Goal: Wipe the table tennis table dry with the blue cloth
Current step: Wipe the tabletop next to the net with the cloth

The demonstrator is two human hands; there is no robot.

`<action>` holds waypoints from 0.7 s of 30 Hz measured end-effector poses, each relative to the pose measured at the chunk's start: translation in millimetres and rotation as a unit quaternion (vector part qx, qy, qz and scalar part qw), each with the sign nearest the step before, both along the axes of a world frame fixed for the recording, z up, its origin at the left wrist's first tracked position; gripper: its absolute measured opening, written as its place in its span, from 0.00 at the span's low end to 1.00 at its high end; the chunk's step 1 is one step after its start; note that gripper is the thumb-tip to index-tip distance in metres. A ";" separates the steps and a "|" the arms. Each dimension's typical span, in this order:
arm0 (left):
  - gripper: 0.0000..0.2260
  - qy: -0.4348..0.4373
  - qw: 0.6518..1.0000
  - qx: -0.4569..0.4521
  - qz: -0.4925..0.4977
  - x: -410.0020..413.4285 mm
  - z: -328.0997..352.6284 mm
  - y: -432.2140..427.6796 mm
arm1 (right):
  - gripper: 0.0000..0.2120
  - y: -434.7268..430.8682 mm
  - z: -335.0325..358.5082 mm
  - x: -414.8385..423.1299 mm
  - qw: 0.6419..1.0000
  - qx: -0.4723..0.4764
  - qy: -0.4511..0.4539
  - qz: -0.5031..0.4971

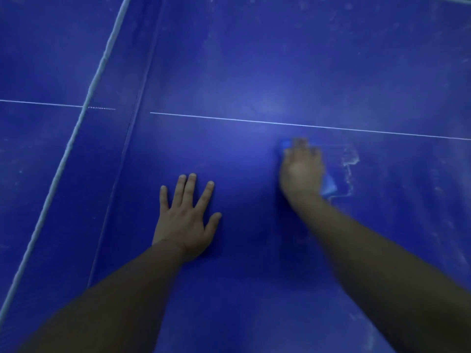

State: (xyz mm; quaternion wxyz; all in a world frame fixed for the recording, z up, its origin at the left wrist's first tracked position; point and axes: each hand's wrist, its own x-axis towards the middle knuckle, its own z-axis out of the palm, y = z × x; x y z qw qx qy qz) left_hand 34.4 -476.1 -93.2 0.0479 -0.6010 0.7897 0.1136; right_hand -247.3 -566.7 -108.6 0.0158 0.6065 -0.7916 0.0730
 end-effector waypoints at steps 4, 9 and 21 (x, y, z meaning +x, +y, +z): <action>0.34 0.014 0.999 -0.033 0.009 -10.4 3.7 -1.6 | 0.26 -5.3 14.9 78.8 0.986 0.032 -0.082 0.140; 0.36 0.039 0.999 -0.017 -0.015 -61.5 6.8 -16.2 | 0.22 -33.4 15.9 -58.3 0.997 0.021 -0.012 -0.074; 0.34 -0.009 1.000 -0.015 -0.009 -78.5 0.9 -16.1 | 0.27 -8.1 12.8 52.3 0.987 0.005 -0.067 0.144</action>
